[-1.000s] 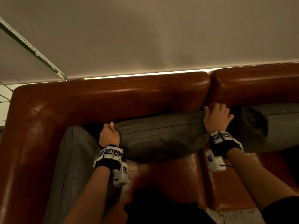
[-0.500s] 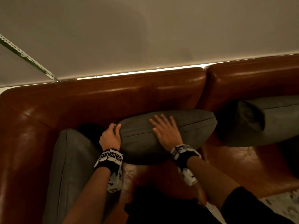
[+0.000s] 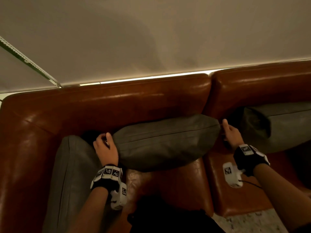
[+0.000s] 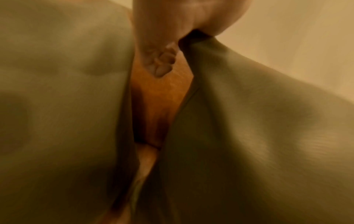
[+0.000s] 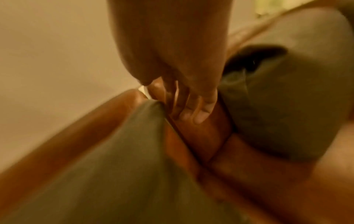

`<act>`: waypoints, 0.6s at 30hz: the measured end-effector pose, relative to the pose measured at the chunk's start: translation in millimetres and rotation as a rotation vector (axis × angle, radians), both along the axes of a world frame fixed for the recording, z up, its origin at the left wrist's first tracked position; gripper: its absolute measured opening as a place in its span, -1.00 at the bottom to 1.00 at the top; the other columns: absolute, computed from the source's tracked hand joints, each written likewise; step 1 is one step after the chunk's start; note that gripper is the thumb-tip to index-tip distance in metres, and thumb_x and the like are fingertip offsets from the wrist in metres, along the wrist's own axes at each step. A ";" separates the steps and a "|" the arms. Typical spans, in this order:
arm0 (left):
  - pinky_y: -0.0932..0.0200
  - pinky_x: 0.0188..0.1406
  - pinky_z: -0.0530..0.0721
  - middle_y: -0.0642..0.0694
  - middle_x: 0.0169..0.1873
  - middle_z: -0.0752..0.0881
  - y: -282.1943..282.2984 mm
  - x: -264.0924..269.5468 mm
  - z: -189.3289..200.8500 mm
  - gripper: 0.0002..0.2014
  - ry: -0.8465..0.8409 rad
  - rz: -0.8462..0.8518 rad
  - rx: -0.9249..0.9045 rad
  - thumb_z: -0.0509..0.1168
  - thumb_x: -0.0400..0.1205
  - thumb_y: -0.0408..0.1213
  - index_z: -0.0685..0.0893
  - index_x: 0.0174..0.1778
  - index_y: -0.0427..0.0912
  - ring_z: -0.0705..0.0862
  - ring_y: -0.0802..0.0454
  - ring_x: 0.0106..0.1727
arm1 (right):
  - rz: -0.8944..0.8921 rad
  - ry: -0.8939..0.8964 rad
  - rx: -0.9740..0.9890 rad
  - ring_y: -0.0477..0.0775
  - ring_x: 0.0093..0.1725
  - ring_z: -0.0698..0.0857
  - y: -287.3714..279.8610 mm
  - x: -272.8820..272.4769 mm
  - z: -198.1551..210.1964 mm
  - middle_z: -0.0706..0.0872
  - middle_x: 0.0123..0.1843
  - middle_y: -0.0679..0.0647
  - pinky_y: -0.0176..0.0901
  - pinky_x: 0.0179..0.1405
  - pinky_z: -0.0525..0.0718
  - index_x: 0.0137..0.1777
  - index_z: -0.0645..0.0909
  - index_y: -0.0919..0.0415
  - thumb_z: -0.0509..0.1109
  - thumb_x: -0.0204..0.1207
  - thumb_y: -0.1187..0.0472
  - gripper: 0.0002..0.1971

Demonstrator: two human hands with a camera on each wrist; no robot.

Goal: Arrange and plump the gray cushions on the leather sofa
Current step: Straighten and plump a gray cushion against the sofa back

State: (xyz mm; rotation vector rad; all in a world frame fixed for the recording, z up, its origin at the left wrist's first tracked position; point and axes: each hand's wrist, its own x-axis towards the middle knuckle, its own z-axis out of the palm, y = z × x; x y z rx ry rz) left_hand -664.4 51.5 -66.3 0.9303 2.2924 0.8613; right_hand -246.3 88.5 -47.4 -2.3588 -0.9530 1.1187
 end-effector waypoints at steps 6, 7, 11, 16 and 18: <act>0.00 -0.21 0.42 -0.53 -0.17 0.65 -9.3 2.4 9.2 -0.52 -0.023 -0.003 -0.075 0.03 0.72 -0.06 0.53 -0.09 -0.50 0.64 -0.41 -0.11 | 0.057 -0.133 0.150 0.38 0.05 0.63 24.0 -36.7 10.1 0.64 -0.06 0.43 -0.09 -0.11 0.36 -0.15 0.50 0.36 0.08 0.68 -0.03 -0.57; -0.02 -0.19 0.44 -0.54 -0.17 0.65 -6.0 -4.4 9.6 -0.52 -0.009 -0.006 -0.075 0.03 0.73 -0.07 0.54 -0.09 -0.51 0.64 -0.42 -0.10 | 0.072 -0.165 0.180 0.40 0.00 0.63 21.9 -36.8 10.3 0.62 -0.14 0.41 -0.09 -0.14 0.34 -0.19 0.47 0.36 0.08 0.70 0.01 -0.58; -0.02 -0.22 0.46 -0.51 -0.22 0.65 -5.1 -19.8 10.0 -0.56 0.062 -0.100 -0.116 0.04 0.72 -0.07 0.51 -0.16 -0.43 0.64 -0.40 -0.12 | 0.076 -0.198 0.177 0.40 -0.07 0.64 5.8 -30.5 2.6 0.56 -0.25 0.34 -0.08 -0.17 0.35 -0.26 0.45 0.37 0.08 0.70 0.03 -0.57; -0.03 -0.20 0.49 -0.44 -0.18 0.68 -14.4 -15.5 8.2 -0.62 0.154 -0.144 -0.174 0.02 0.72 -0.07 0.54 -0.06 -0.35 0.65 -0.40 -0.08 | 0.050 -0.166 0.152 0.42 0.06 0.64 -2.3 -28.8 1.0 0.67 -0.01 0.48 -0.10 -0.09 0.37 -0.11 0.54 0.45 0.10 0.69 0.02 -0.56; -0.02 -0.13 0.52 -0.41 -0.09 0.69 -10.3 -15.5 10.7 -0.70 0.123 -0.147 -0.199 0.06 0.71 -0.15 0.60 0.05 -0.28 0.65 -0.37 -0.01 | 0.018 -0.090 0.091 0.41 0.23 0.60 -0.2 -26.4 5.5 0.66 0.16 0.44 -0.01 0.10 0.46 0.11 0.60 0.44 0.12 0.67 -0.05 -0.50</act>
